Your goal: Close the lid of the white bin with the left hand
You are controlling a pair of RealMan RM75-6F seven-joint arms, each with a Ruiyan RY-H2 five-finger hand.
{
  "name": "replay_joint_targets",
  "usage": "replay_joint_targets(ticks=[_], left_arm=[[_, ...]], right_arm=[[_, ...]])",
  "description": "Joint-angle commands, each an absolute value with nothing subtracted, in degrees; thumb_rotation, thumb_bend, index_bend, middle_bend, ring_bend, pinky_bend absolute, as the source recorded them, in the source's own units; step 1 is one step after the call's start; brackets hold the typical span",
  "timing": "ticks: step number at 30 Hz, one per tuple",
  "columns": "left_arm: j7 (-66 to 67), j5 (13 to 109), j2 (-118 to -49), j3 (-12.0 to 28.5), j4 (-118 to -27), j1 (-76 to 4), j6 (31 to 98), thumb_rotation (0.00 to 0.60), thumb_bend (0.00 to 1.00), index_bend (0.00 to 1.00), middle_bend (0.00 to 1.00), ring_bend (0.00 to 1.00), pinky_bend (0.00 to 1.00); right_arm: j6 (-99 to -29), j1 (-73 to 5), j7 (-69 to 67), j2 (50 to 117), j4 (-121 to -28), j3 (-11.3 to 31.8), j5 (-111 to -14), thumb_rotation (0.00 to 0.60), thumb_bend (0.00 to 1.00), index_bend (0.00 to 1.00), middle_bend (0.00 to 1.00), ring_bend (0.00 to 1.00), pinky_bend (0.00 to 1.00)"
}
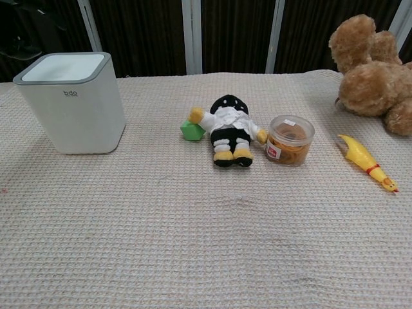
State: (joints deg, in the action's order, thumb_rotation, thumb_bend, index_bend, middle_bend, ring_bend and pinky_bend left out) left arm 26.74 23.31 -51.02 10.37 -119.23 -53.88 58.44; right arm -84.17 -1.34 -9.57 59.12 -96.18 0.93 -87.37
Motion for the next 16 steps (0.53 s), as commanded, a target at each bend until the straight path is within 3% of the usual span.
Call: replay_joint_targets(ticks=[1, 2, 5, 8, 12, 16], left_arm=[[20.5, 40.1, -49.4, 7.1, -123.9, -44.0, 65.2, 0.600, 0.33, 0.00, 0.20, 0.27, 0.51], [18.6, 45.0, -49.8, 5.7, -124.2, -41.2, 67.1, 0.600, 0.31, 0.00, 0.12, 0.18, 0.42], [10.3, 58.3, -51.2, 0.6, -124.1, -32.3, 71.5, 0.600, 0.25, 0.00, 0.00, 0.02, 0.23], [4.8, 68.6, -51.9, -4.1, -121.2, -26.2, 74.0, 0.600, 0.19, 0.00, 0.00, 0.00, 0.11], [2.8, 81.9, -54.4, -9.3, -113.1, -18.2, 82.1, 0.600, 0.13, 0.00, 0.00, 0.00, 0.04], [3.3, 89.3, -58.8, -11.3, -103.7, -11.3, 91.3, 0.600, 0.13, 0.00, 0.00, 0.00, 0.03]], right_arm=[[-84.2, -1.3, -9.3, 59.2, -95.9, 0.9, -87.3, 0.600, 0.19, 0.00, 0.00, 0.00, 0.00], [-84.3, -1.2, -9.1, 59.2, -95.9, 0.9, -87.3, 0.600, 0.19, 0.00, 0.00, 0.00, 0.00], [-84.8, -1.0, -8.5, 59.3, -95.7, 0.9, -87.5, 0.600, 0.19, 0.00, 0.00, 0.00, 0.00], [-85.2, -1.0, -7.6, 59.4, -95.4, 0.9, -87.8, 0.600, 0.19, 0.00, 0.00, 0.00, 0.00], [-85.7, -0.9, -5.9, 59.9, -95.1, 1.0, -88.1, 0.600, 0.19, 0.00, 0.00, 0.00, 0.00], [-85.9, -0.7, -4.2, 60.3, -94.9, 0.8, -88.3, 0.600, 0.19, 0.00, 0.00, 0.00, 0.00]])
